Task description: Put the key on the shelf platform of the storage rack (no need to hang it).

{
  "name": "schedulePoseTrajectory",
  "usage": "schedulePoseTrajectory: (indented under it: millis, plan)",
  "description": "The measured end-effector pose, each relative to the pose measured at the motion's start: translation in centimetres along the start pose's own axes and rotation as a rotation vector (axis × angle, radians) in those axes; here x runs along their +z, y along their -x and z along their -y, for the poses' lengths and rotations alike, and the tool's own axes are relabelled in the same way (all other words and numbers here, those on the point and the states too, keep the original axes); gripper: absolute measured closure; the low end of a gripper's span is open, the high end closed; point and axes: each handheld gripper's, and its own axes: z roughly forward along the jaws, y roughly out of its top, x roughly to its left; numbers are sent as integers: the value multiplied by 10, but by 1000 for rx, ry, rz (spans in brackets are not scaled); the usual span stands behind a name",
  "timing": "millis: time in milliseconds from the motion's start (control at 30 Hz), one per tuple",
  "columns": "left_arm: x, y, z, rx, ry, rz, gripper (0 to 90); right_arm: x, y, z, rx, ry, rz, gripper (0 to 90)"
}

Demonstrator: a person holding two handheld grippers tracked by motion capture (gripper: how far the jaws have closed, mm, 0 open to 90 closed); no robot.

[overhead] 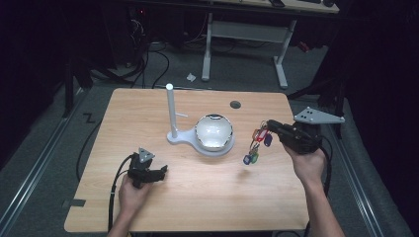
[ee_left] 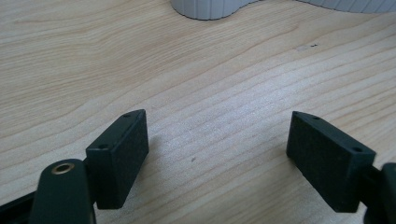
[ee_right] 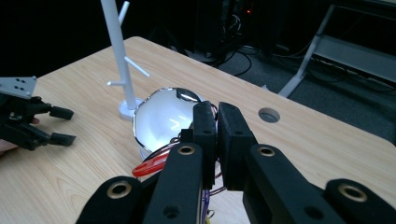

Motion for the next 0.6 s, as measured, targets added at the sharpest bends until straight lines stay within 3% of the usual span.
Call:
schedulePoseTrajectory:
  millis: [233,600]
  plan:
    - [0,0,0,0,-1,0,211,2,-5,-25,-18,19,-33,870]
    - [0,0,0,4,-1,3,211,21,-11,-58,-26,40,-73,870]
